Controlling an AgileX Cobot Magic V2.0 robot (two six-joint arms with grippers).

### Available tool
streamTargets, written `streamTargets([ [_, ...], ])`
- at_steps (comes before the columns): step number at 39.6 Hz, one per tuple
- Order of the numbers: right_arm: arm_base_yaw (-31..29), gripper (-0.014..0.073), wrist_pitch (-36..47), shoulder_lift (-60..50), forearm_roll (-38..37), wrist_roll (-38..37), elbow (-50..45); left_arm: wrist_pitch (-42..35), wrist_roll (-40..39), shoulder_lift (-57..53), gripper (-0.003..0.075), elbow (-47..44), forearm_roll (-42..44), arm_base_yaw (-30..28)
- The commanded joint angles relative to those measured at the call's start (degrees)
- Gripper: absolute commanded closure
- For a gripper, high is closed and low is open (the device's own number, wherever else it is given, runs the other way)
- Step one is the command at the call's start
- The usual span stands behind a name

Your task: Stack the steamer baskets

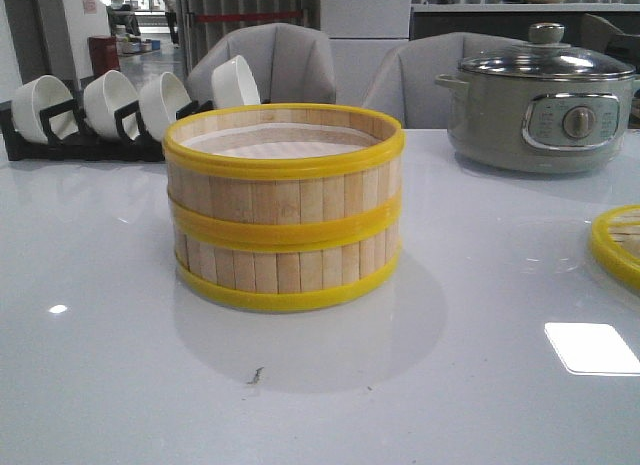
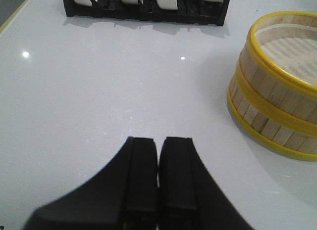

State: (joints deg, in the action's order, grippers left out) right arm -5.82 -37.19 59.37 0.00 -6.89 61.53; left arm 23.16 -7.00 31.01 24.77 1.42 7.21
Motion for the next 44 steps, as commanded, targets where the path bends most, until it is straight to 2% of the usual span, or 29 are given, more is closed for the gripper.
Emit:
streamTargets([
  [1, 0.02, 0.0129, 4.1, -0.69, 0.0, 0.03, 2.12, -4.81, -0.52, 0.04, 0.0637, 1.71, 0.11, 0.43],
  [33, 0.02, 0.0129, 3.47, 0.56, 0.0, 0.03, 2.12, -5.44, -0.52, 0.04, 0.0637, 1.71, 0.36, 0.43],
  [44, 0.02, 0.0129, 0.07, 1.93, 0.0, 0.03, 2.12, -5.44, -0.52, 0.04, 0.0637, 1.71, 0.36, 0.43],
])
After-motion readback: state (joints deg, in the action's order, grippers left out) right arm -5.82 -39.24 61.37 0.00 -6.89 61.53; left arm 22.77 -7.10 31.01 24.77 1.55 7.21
